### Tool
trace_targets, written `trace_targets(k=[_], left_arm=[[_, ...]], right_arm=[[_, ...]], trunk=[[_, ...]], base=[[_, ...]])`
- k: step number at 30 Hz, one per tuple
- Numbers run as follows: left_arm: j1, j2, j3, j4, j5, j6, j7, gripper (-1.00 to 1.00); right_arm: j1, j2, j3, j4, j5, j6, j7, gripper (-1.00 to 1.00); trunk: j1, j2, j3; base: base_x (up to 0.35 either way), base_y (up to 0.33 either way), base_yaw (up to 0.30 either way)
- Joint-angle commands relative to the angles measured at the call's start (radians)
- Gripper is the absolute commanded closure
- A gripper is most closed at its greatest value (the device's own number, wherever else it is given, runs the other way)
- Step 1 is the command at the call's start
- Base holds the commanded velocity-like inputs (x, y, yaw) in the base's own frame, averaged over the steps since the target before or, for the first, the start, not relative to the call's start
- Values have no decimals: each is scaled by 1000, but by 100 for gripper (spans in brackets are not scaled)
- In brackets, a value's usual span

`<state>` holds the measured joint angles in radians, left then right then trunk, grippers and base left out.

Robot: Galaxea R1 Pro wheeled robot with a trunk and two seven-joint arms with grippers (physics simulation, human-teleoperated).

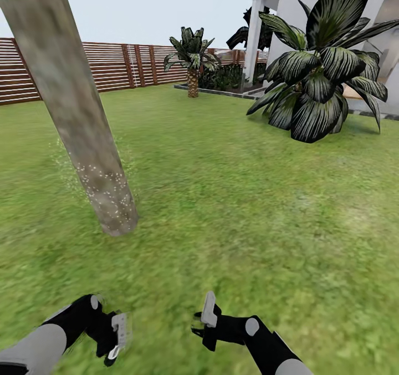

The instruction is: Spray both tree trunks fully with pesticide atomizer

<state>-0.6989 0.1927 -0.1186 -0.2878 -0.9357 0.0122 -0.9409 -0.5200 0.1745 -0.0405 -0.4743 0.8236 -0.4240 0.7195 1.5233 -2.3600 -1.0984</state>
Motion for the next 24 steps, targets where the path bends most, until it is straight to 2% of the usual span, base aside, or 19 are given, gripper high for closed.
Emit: trace_targets(k=[1, 3, 5, 6, 7, 8, 9, 10, 11, 12, 14, 15, 16, 18, 19, 21, 22, 24], left_arm=[[2, 22, 7, 1, 9, 1, 3, 100], [3, 50, 30, 2, 18, 3, 18, 100], [3, 57, 89, 3, 41, 3, 73, 100], [4, 55, 156, 4, 76, 1, 152, 100], [5, 52, 200, 13, 111, -2, 218, 100], [7, 46, 237, 38, 156, -5, 283, 100], [9, 36, 270, 85, 234, -12, 378, 100], [12, 32, 281, 119, 299, -31, 451, 100], [26, 30, 287, 149, 373, -80, 529, 100], [52, 29, 290, 166, 443, -137, 601, 100], [124, 29, 294, 178, 575, -239, 727, 100], [162, 29, 294, 181, 628, -284, 767, 100], [195, 29, 295, 182, 670, -325, 792, 100], [260, 30, 297, 184, 748, -401, 820, 100], [310, 26, 298, 193, 844, -453, 843, 100], [318, 24, 297, 226, 864, -462, 845, 100], [320, 19, 295, 237, 864, -464, 841, 100], [320, 19, 295, 237, 866, -465, 837, 100]], right_arm=[[0, 0, -2, 0, -1, 0, 0, -100], [0, 0, -5, 0, -1, -1, -3, -100], [0, -3, -8, -1, -1, 1, -8, -100], [0, -20, -9, 0, -1, 2, -35, -100], [0, -34, -8, 4, -1, 2, -88, -100], [1, -50, -8, 16, -2, 2, -166, -100], [3, -67, -7, 63, -3, 1, -280, -100], [4, -74, -8, 113, -4, 1, -368, -100], [4, -81, -16, 178, -6, 0, -485, -100], [5, -87, -37, 240, -7, -1, -611, -100], [6, -90, -105, 339, -20, -3, -905, -100], [7, -91, -144, 369, -47, -9, -1032, -100], [12, -92, -178, 385, -87, -26, -1114, -100], [25, -96, -211, 398, -181, -84, -1179, -100], [59, -101, -220, 402, -243, -129, -1199, -100], [74, -105, -222, 403, -253, -151, -1202, -100], [99, -141, -222, 405, -255, -154, -1199, -100], [102, -142, -222, 405, -259, -155, -1200, -100]], trunk=[[0, 0, 0], [0, 0, 0], [0, 0, 0], [0, 0, 0], [0, 0, 0], [0, 0, 0], [0, 0, 0], [0, 0, 0], [0, 0, 0], [0, 0, 0], [0, 0, 0], [0, 0, 0], [0, 0, 0], [0, 0, 0], [0, 0, 0], [0, 0, 0], [0, 0, 0], [0, 0, 0]], base=[[0, 0, 0], [0, 0, 0], [0, 0, 0], [0, 0, 0], [0, 0, 0], [0, 0, 0], [0, 0, 0], [0, 0, 0], [0, 0, 0], [0, 0, 0], [0, 0, 0], [0, 0, 0], [0, 0, 0], [0, 0, 0], [0, 0, -26], [0, 0, -9], [0, 0, 0], [0, 0, 0]])
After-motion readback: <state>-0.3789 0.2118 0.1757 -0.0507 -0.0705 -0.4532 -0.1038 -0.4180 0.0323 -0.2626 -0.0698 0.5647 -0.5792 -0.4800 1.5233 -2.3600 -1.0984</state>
